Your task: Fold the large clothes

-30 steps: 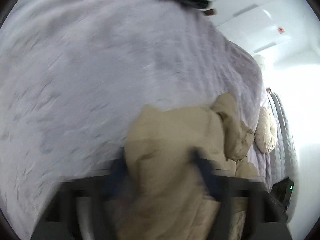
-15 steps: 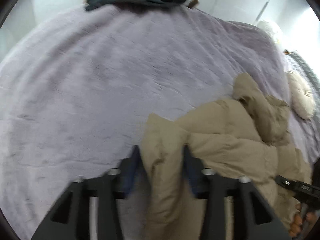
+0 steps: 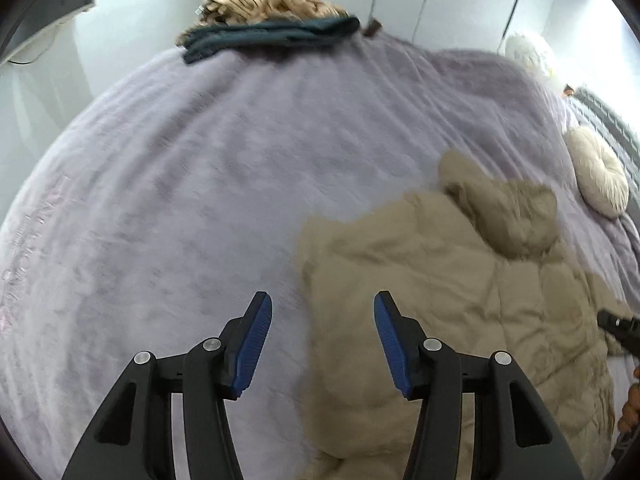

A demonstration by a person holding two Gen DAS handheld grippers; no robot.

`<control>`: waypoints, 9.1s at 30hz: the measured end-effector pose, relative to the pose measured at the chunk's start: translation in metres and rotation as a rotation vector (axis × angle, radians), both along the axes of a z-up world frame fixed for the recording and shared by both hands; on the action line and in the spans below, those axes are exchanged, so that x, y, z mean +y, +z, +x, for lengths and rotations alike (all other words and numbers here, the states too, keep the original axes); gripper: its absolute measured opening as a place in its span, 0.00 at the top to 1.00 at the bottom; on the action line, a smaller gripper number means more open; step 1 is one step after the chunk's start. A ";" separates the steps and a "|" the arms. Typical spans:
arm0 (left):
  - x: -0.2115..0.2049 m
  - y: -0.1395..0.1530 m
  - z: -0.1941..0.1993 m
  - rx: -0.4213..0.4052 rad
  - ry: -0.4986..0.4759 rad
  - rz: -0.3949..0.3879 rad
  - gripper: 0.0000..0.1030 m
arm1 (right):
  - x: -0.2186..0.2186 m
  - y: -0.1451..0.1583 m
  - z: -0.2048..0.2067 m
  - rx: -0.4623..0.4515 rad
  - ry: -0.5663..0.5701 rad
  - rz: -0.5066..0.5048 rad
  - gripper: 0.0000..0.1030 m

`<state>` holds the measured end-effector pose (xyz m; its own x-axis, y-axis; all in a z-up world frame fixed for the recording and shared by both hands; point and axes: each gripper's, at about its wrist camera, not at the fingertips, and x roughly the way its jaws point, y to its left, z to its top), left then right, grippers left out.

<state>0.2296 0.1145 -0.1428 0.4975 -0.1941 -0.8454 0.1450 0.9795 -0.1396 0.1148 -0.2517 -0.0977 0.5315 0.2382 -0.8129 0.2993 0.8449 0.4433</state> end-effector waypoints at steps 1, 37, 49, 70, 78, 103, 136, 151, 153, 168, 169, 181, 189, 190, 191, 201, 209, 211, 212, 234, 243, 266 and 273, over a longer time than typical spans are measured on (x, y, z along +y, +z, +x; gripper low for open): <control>-0.004 -0.006 -0.002 0.014 0.004 0.010 0.47 | 0.006 -0.004 0.003 0.004 0.030 0.002 0.72; -0.115 0.022 -0.073 0.116 -0.073 0.096 0.25 | -0.088 -0.043 -0.099 0.134 -0.179 0.275 0.54; -0.221 0.010 -0.111 0.182 -0.256 0.090 0.00 | -0.175 -0.067 -0.141 0.122 -0.338 0.352 0.40; -0.353 -0.002 -0.122 0.225 -0.402 0.082 0.01 | -0.384 -0.136 -0.189 -0.028 -0.819 0.595 0.00; -0.365 -0.008 -0.124 0.255 -0.451 0.045 0.00 | -0.425 -0.166 -0.171 -0.116 -0.895 0.811 0.34; -0.254 0.028 -0.074 0.104 -0.175 0.013 0.00 | -0.233 0.051 0.017 -0.342 0.027 0.465 0.92; -0.176 -0.008 -0.029 0.112 -0.020 -0.088 0.00 | -0.108 -0.039 0.011 0.029 -0.152 0.431 0.34; -0.114 0.005 -0.021 0.131 0.008 -0.383 0.00 | -0.003 0.040 0.058 -0.149 0.258 0.075 0.87; -0.106 0.008 -0.021 0.128 0.025 -0.406 0.01 | 0.026 0.038 0.061 -0.129 0.344 0.057 0.87; -0.120 -0.017 -0.007 0.232 -0.021 -0.436 0.01 | -0.003 -0.002 0.017 0.077 0.327 0.139 0.27; -0.125 -0.019 -0.004 0.239 -0.033 -0.430 0.01 | -0.021 -0.008 0.012 0.099 0.276 0.170 0.27; -0.186 -0.032 0.010 0.279 -0.128 -0.333 0.82 | -0.156 -0.076 -0.026 0.172 -0.228 0.480 0.78; -0.155 -0.017 -0.014 0.185 -0.118 -0.240 0.88 | -0.139 -0.072 -0.008 0.149 -0.119 0.402 0.88; -0.153 -0.021 -0.016 0.191 -0.119 -0.214 0.88 | -0.137 -0.074 -0.007 0.155 -0.104 0.388 0.88; -0.151 -0.028 -0.018 0.205 -0.122 -0.185 0.88 | -0.133 -0.076 -0.006 0.163 -0.093 0.375 0.88; -0.115 -0.015 -0.029 0.196 -0.099 -0.076 0.87 | -0.133 -0.082 -0.010 0.188 -0.092 0.408 0.87; -0.114 0.023 -0.018 0.123 -0.081 -0.103 0.87 | -0.134 -0.022 -0.035 0.066 0.059 0.351 0.86; -0.127 0.027 -0.012 0.111 -0.100 -0.118 0.87 | -0.144 -0.004 -0.034 -0.004 0.032 0.322 0.86; -0.138 0.027 -0.006 0.108 -0.111 -0.115 0.87 | -0.151 0.000 -0.029 -0.021 0.003 0.294 0.86; -0.169 -0.066 0.014 0.192 -0.069 -0.105 0.87 | -0.180 -0.110 0.042 0.107 -0.117 0.192 0.90; -0.160 -0.035 0.007 0.152 -0.068 -0.067 0.87 | -0.176 -0.062 0.013 0.108 -0.128 0.014 0.86; -0.142 -0.032 -0.047 0.173 -0.090 0.025 0.87 | -0.145 -0.048 -0.048 0.180 -0.096 -0.115 0.80; -0.124 -0.014 -0.070 0.171 -0.062 0.030 0.87 | -0.138 -0.028 -0.081 0.178 -0.124 -0.031 0.67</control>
